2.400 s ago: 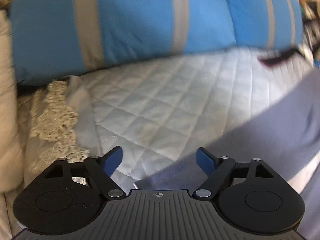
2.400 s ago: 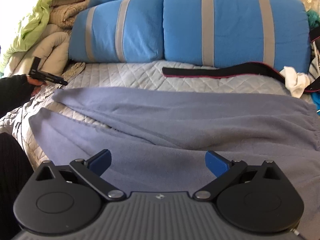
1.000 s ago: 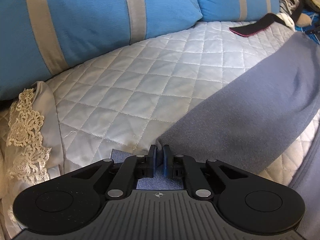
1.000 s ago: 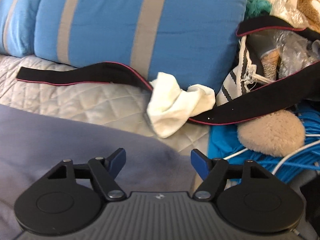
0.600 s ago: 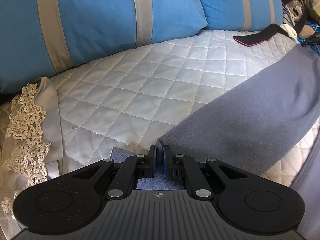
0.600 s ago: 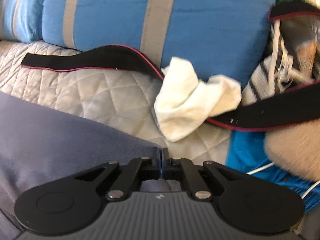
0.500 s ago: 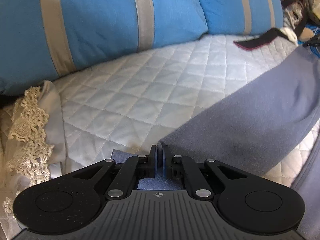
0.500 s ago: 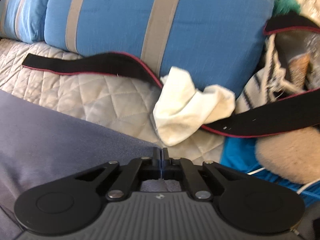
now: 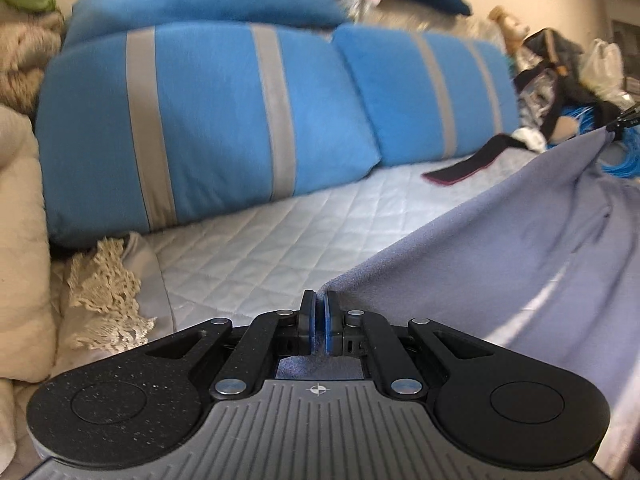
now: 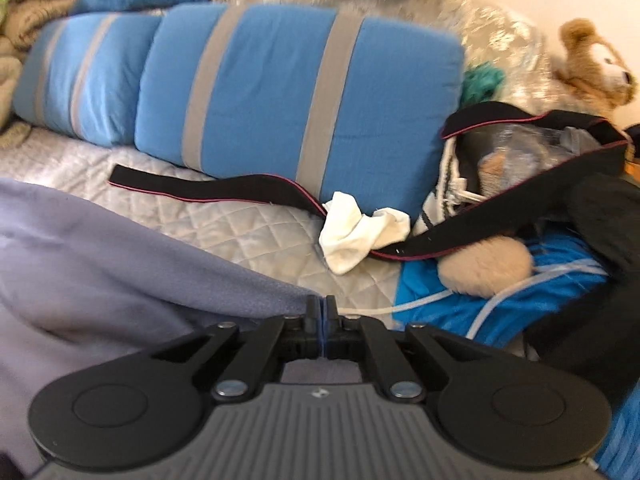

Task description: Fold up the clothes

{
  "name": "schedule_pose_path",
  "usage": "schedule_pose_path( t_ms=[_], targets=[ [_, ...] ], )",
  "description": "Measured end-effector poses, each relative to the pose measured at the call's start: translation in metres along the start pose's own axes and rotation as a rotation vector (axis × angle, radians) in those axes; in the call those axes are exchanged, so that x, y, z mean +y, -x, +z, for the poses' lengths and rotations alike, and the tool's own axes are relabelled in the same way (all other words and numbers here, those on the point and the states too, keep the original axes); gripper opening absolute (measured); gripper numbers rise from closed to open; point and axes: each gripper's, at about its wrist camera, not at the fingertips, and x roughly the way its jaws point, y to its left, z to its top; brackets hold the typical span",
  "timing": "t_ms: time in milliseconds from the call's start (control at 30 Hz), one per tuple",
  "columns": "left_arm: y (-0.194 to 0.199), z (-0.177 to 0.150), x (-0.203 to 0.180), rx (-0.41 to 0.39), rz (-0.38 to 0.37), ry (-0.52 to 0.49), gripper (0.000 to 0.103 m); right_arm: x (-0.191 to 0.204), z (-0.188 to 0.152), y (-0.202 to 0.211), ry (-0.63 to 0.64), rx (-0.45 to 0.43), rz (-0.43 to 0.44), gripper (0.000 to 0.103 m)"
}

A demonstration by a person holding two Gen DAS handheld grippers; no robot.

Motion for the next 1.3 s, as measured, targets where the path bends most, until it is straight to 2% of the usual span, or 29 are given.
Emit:
schedule_pose_path(
  t_ms=[167, 300, 500, 600, 733, 800, 833, 867, 900, 933, 967, 1000, 1033, 1100, 1167, 1300],
  targets=[
    [0.044, -0.008, -0.012, -0.038, -0.044, 0.009, 0.003, 0.005, -0.035, 0.066, -0.060, -0.022, -0.010, 0.000],
    [0.062, -0.026, -0.024, 0.001, -0.093, 0.026, 0.003, 0.013, -0.084, 0.095, -0.125, -0.005, -0.002, 0.000],
    [0.071, -0.044, -0.039, 0.062, -0.099, 0.046, 0.003, 0.026, -0.142, 0.099, -0.181, 0.046, 0.019, 0.000],
    [0.076, -0.043, -0.044, 0.069, -0.083, 0.042, 0.004, 0.026, -0.149, 0.101, -0.198, 0.040, 0.021, 0.000],
    [0.074, -0.040, -0.049, 0.123, -0.098, 0.038, 0.006, 0.030, -0.154, 0.098, -0.186, 0.059, 0.024, 0.000],
    [0.072, -0.035, -0.048, 0.147, -0.123, 0.055, 0.014, 0.036, -0.157, 0.093, -0.171, 0.070, 0.024, 0.000],
    [0.074, -0.033, -0.049, 0.149, -0.130, 0.065, 0.029, 0.037, -0.158, 0.091, -0.171, 0.075, 0.023, 0.000],
    [0.078, -0.030, -0.049, 0.145, -0.134, 0.076, 0.046, 0.039, -0.160, 0.089, -0.175, 0.080, 0.023, 0.008],
    [0.081, -0.026, -0.051, 0.133, -0.141, 0.081, 0.053, 0.040, -0.162, 0.089, -0.173, 0.079, 0.020, 0.022],
    [0.084, -0.020, -0.053, 0.116, -0.151, 0.082, 0.063, 0.042, -0.164, 0.089, -0.166, 0.074, 0.015, 0.042],
    [0.087, -0.014, -0.057, 0.104, -0.160, 0.080, 0.070, 0.044, -0.165, 0.089, -0.160, 0.069, 0.010, 0.059],
    [0.087, -0.008, -0.063, 0.097, -0.163, 0.067, 0.071, 0.046, -0.167, 0.090, -0.154, 0.065, 0.005, 0.070],
    [0.086, -0.002, -0.072, 0.089, -0.165, 0.049, 0.073, 0.049, -0.168, 0.090, -0.142, 0.059, -0.001, 0.086],
    [0.084, 0.009, -0.091, 0.077, -0.159, 0.008, 0.073, 0.053, -0.170, 0.091, -0.122, 0.048, -0.013, 0.087],
    [0.076, 0.019, -0.116, 0.082, -0.120, -0.036, 0.073, 0.056, -0.172, 0.091, -0.110, 0.042, -0.031, 0.092],
    [0.052, 0.032, -0.163, 0.105, -0.121, -0.066, 0.073, 0.065, -0.178, 0.088, -0.056, 0.035, -0.123, 0.100]
  ],
)
